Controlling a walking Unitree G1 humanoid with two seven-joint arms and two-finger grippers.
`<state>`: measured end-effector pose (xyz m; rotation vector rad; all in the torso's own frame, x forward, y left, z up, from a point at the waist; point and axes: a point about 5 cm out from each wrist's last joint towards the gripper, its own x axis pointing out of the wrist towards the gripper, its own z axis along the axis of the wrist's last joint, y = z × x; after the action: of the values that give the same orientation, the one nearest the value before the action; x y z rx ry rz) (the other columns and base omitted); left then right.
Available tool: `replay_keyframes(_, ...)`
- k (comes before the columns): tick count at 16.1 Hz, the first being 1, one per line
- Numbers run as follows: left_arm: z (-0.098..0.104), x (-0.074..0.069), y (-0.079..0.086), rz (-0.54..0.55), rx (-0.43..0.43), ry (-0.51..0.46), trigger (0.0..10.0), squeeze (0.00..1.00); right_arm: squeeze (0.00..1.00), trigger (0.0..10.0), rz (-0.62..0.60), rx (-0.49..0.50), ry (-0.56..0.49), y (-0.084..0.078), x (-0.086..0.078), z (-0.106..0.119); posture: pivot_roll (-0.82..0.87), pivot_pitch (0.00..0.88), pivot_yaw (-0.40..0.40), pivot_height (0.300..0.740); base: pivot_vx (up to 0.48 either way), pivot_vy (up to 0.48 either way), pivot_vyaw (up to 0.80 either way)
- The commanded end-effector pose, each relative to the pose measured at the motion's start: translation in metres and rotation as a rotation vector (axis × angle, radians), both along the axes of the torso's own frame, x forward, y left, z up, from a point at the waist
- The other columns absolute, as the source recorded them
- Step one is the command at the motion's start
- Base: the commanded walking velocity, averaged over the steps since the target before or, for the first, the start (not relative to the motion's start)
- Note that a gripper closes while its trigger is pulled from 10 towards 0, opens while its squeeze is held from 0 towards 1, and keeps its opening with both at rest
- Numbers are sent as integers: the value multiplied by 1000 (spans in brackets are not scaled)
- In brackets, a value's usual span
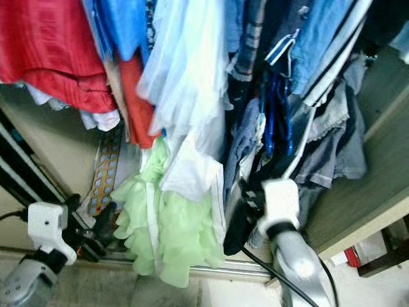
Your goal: Clean up the room
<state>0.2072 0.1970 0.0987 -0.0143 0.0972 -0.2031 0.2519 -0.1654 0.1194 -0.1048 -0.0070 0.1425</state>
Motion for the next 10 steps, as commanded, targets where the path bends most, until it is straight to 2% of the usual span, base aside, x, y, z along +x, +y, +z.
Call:
replay_keyframes(1,-3,-1,5,20,31,15,10000,0,0,10000,-15,8,8,2,7,0,-6,78,-28,740,0,0,800)
replay_keyframes(3,0,1,3,23,54,-9,10000,0,0,10000,-18,19,6,6,10,0,0,79,-36,740,0,0,800)
replay_keyframes(4,2,1,4,57,73,-35,10000,0,0,10000,-18,18,4,7,12,-1,3,78,-44,740,0,0,800)
replay_keyframes(6,0,-1,3,74,37,-30,10000,0,0,10000,-8,12,8,9,12,-2,4,78,-61,740,0,0,800)
replay_keyframes(8,0,-3,2,123,60,-36,10000,0,0,10000,-5,22,25,8,10,-4,3,78,-65,740,0,0,800)
replay_keyframes(10,-1,-3,1,116,59,-29,10000,0,0,10000,-10,28,39,5,9,-7,-1,74,-66,740,0,0,800)
